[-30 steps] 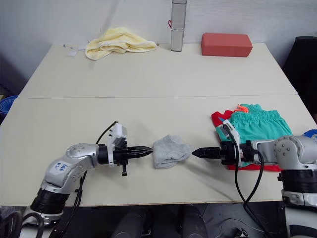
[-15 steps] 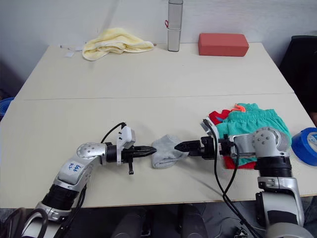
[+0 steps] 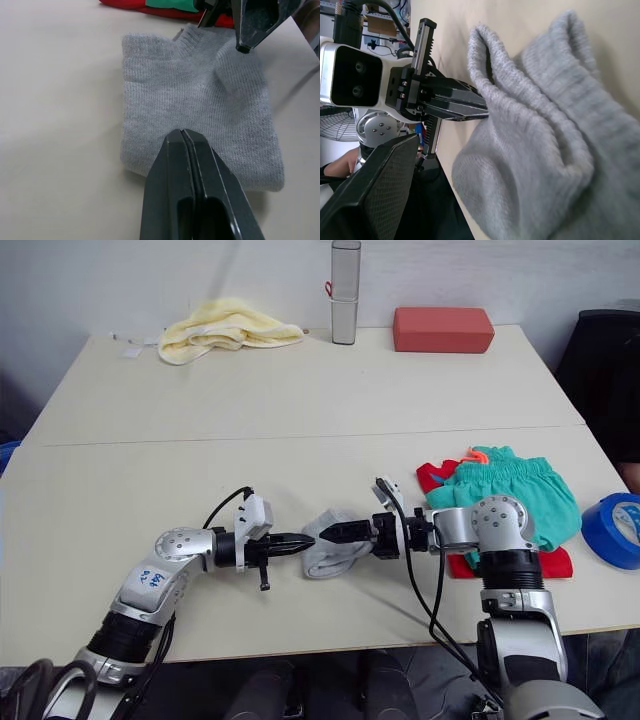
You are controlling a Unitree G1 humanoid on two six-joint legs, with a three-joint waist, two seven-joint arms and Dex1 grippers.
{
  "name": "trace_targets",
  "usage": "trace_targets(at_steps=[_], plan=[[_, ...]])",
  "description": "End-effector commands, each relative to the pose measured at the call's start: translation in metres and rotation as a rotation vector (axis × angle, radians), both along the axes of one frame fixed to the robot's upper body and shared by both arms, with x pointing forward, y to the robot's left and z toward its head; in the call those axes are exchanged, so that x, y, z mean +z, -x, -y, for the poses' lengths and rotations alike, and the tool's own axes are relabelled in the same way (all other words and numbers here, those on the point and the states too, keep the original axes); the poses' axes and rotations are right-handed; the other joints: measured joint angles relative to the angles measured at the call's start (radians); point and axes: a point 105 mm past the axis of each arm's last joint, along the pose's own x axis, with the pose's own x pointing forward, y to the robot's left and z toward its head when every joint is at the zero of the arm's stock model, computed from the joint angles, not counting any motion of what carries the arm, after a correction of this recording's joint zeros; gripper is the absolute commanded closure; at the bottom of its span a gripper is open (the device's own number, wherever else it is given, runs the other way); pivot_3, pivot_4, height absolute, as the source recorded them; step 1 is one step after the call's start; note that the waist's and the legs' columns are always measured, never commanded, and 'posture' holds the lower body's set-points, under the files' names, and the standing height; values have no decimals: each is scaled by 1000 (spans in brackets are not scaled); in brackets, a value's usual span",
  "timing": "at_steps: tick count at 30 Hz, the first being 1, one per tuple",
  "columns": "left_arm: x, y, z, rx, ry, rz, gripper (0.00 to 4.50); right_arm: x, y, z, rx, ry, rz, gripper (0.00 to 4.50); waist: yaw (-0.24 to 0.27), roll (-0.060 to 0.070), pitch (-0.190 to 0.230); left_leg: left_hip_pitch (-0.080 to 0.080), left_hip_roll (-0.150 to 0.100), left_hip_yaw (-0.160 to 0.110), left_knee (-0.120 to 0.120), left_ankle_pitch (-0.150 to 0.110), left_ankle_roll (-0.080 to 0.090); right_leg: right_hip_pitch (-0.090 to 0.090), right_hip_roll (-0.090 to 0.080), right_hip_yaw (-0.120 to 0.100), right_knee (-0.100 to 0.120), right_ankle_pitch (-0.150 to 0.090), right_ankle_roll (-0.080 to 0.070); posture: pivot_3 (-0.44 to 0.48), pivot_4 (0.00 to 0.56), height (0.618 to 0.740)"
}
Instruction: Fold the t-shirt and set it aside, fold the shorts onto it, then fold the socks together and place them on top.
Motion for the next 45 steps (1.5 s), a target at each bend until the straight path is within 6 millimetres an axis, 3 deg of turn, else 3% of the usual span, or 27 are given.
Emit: trace_targets(at_steps=[1,3,9,12,14,20,21,25,30,32,36,37,41,45], plan=[[2,0,-2,3,-3,20,4500,-22,11,-8,32,40,-86,394,-3,0,0,0,0,0,0,0,0,0,0,0,0,0,0,0,150,740],[1,0,-4,5,-4,22,4500,-23,10,-10,23,30,-93,833,-6,0,0,0,0,0,0,0,0,0,0,0,0,0,0,0,150,740],[3,-1,-9,25,12,25,4500,-24,12,-12,13,27,-90,2989,-12,0,0,-1,0,0,-1,0,0,0,0,0,-1,0,0,0,150,740],[11,1,-11,31,65,20,4500,-18,9,-9,-13,-2,-71,3743,-13,0,0,-1,0,-1,-1,0,0,0,0,0,-1,0,0,0,150,740],[16,5,-15,30,89,22,4500,-11,9,-4,-25,-34,-46,4009,-13,0,0,-1,0,-1,-1,0,0,0,0,0,-1,0,0,0,150,740],[53,18,-26,18,283,49,4500,40,20,33,-79,-195,145,4090,1,2,1,-6,0,-1,0,-1,1,-3,-1,-1,-4,0,1,0,150,740],[57,19,-26,19,293,46,4322,49,21,42,-114,-223,186,4091,6,2,2,-6,0,-1,0,-1,2,-2,-1,-1,-5,1,1,0,150,740],[75,22,-18,0,326,114,3360,80,20,85,-339,-280,312,4092,22,2,2,-6,0,-2,0,-1,2,-1,-1,-2,-7,1,1,0,150,740],[63,20,-3,-4,214,183,1791,104,15,145,-709,-281,396,4099,33,3,2,-4,0,1,0,-1,3,-1,0,0,-8,1,2,0,150,740],[66,25,3,-61,271,169,1252,112,14,165,-836,-290,423,4111,34,3,2,-4,0,2,0,-1,3,-1,1,1,-9,1,2,0,150,740],[76,27,9,-138,402,109,102,113,15,209,-1106,-359,413,4111,39,3,2,-4,0,2,0,-1,3,-1,1,1,-9,1,2,0,150,740],[77,26,9,-144,404,105,0,109,15,215,-1161,-371,389,4112,39,3,2,-4,0,2,1,-1,3,-1,1,0,-9,1,2,0,150,740],[80,21,11,-179,399,104,0,69,12,241,-1366,-393,240,4113,38,3,2,-4,0,2,1,-1,4,0,1,0,-9,1,2,0,150,740],[83,18,8,-175,392,116,0,63,12,244,-1421,-405,215,4113,33,7,3,-4,0,3,1,0,4,-1,1,1,-6,2,3,0,150,740]])
